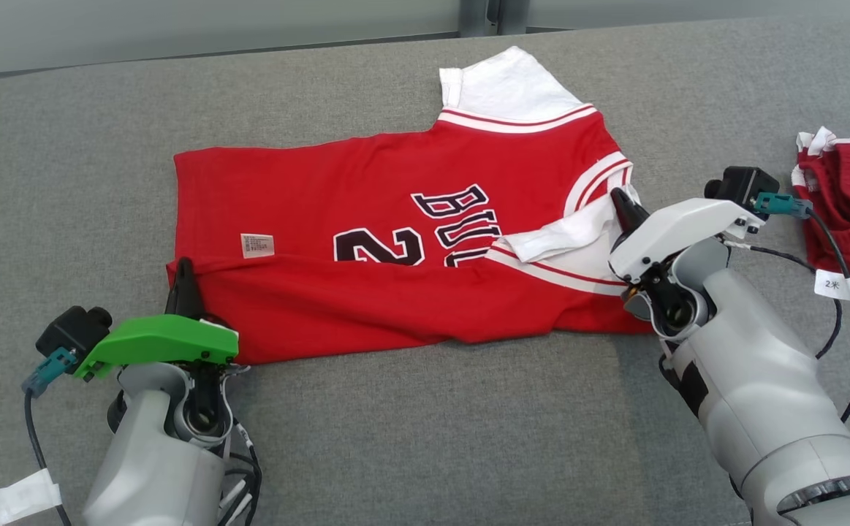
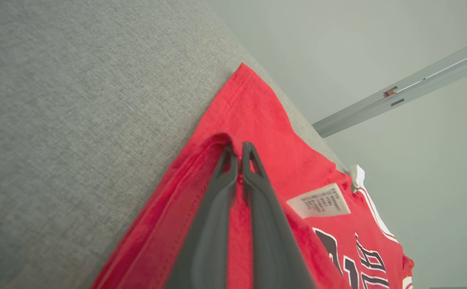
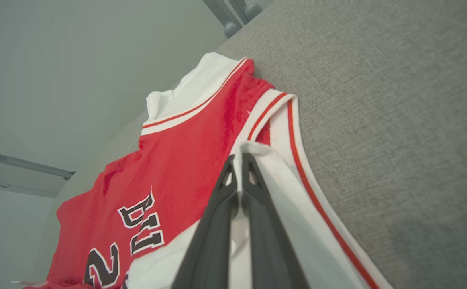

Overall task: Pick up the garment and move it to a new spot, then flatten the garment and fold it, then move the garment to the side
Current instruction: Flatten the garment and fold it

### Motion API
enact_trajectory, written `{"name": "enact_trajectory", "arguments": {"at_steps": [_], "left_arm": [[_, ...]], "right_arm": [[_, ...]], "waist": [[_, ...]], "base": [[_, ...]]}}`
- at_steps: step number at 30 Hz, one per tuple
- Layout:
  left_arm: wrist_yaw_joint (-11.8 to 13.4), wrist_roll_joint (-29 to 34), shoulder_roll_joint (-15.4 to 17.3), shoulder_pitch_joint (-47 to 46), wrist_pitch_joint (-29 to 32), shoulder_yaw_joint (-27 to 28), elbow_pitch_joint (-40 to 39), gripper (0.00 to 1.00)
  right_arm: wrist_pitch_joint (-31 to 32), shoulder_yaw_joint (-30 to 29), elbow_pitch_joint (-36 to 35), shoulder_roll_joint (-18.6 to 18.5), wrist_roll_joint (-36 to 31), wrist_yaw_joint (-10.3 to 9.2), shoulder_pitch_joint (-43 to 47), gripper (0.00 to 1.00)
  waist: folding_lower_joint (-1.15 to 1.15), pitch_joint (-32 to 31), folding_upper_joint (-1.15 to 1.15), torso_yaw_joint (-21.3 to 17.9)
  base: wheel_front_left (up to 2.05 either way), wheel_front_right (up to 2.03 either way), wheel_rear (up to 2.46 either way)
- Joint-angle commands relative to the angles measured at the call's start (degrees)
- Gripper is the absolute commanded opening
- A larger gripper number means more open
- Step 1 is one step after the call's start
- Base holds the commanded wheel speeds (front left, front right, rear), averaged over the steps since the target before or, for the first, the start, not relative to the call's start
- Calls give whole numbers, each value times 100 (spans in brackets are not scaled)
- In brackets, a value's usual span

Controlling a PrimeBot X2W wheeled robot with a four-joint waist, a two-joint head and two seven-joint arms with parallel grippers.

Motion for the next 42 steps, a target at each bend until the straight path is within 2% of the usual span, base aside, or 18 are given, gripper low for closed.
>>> {"name": "enact_trajectory", "arguments": {"at_steps": [1,2,3,4,5,6,7,17,24,30,36,42], "left_arm": [[13,50,38,-116,-15,-5,20,0],[28,58,43,-132,-18,-3,55,13],[33,68,49,-145,-22,-6,76,33],[41,92,58,-150,-26,-6,92,49],[40,115,66,-149,-30,-3,96,75],[35,135,73,-145,-32,-2,91,96],[33,195,92,-131,-36,-21,79,100],[-20,658,210,173,-47,-248,-355,100],[74,776,420,713,-48,-235,-916,100],[283,756,629,1537,91,-199,-1552,100],[499,633,669,2206,392,-209,-2079,100],[766,415,560,2759,884,-268,-2530,100]], "right_arm": [[-50,36,43,-7,-30,2,-95,10],[-101,107,62,-8,-46,2,-135,35],[-140,175,67,-5,-30,2,-171,71],[-178,230,77,-9,-1,2,-195,100],[-228,314,39,-6,16,2,-213,100],[-269,369,28,-6,44,2,-213,100],[-310,433,23,-9,53,2,-213,100],[-871,587,-63,-66,188,2,-95,100],[-1165,627,-563,-295,297,2,335,100],[-1308,494,-1252,-606,341,2,1162,100],[-1339,283,-1905,-774,250,2,2062,100],[-1354,-54,-2610,-706,-133,2,2964,100]], "waist": [[0,7,0,-4],[0,14,0,-3],[0,20,0,1],[0,22,0,6],[0,23,0,12],[0,20,0,20],[0,15,0,28],[0,-157,0,30],[0,-400,0,-69],[0,-677,0,-118],[0,-886,0,-110],[0,-1007,0,-159]], "base": [[0,0,0],[0,0,0],[0,0,0],[0,0,0],[0,0,0],[0,0,0],[0,0,0],[0,0,0],[0,0,0],[0,0,0],[0,0,0],[0,0,0]]}}
